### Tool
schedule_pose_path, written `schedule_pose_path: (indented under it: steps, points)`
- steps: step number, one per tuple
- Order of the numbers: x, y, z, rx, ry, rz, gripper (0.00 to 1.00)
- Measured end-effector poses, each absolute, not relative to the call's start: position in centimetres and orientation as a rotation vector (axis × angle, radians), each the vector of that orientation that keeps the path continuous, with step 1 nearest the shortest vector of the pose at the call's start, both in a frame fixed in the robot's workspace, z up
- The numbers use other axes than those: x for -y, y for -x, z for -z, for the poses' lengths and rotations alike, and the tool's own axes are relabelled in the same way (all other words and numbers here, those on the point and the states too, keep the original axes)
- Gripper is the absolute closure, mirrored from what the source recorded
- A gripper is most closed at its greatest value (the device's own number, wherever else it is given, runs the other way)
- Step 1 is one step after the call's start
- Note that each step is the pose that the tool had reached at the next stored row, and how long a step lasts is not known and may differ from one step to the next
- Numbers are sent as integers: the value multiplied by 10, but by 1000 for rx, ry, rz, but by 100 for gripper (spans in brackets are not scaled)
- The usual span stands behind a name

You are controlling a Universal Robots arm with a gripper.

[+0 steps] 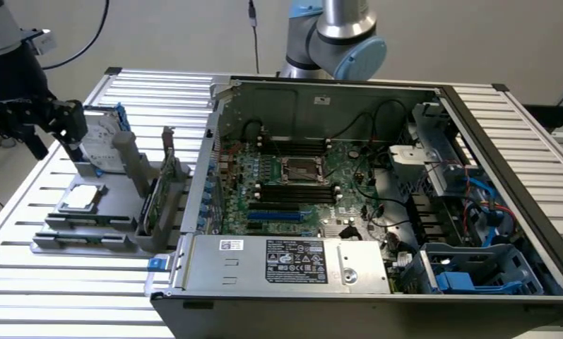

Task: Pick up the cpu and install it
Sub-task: 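Pick up the cpu and move it towards the insertion slot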

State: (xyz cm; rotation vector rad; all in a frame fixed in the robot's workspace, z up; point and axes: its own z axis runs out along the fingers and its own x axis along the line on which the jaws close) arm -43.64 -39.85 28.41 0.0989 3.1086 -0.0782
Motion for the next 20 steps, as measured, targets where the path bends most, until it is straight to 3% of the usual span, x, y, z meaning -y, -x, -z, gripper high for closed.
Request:
schedule_pose_path:
  steps: [20]
  points:
    - [399, 436, -248, -3109, -49, 60, 38]
